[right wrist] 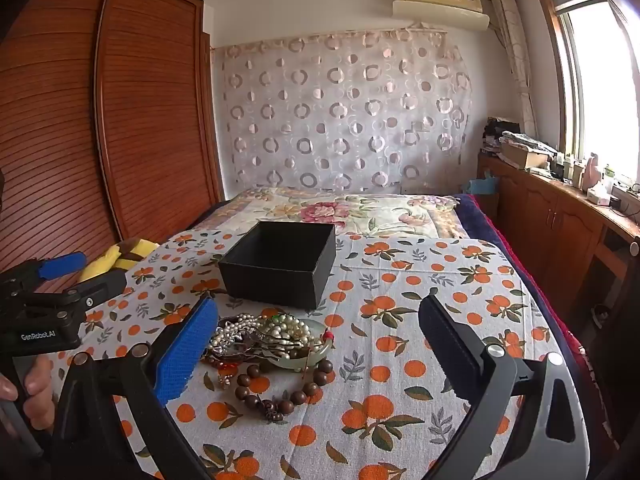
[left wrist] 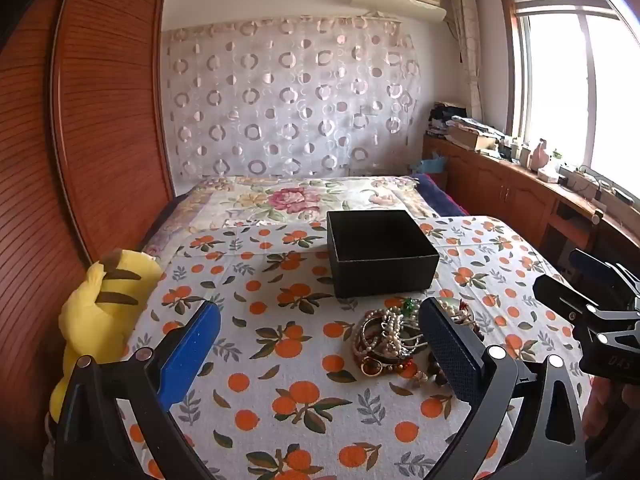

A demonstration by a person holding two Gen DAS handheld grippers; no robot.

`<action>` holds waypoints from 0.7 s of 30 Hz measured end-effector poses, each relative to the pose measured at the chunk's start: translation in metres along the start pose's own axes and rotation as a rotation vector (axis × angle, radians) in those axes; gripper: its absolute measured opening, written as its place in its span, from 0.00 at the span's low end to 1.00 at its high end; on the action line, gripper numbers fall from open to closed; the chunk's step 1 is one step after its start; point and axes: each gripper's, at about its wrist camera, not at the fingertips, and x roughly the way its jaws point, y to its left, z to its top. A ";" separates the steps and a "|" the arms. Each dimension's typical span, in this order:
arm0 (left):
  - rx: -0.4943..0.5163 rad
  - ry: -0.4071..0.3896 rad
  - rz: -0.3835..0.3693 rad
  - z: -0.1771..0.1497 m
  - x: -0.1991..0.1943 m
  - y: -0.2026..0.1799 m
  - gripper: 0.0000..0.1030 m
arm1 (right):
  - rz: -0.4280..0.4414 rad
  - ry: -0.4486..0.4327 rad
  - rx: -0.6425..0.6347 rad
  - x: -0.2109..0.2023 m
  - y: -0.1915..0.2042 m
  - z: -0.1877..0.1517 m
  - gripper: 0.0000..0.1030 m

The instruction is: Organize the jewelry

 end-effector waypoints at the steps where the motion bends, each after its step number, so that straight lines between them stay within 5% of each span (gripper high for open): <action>1: -0.001 -0.004 -0.002 0.000 0.000 0.000 0.93 | -0.001 -0.005 0.001 0.000 0.000 0.000 0.98; 21: 0.003 0.002 0.000 0.000 0.000 0.000 0.93 | 0.001 -0.002 0.005 0.000 -0.001 -0.002 0.98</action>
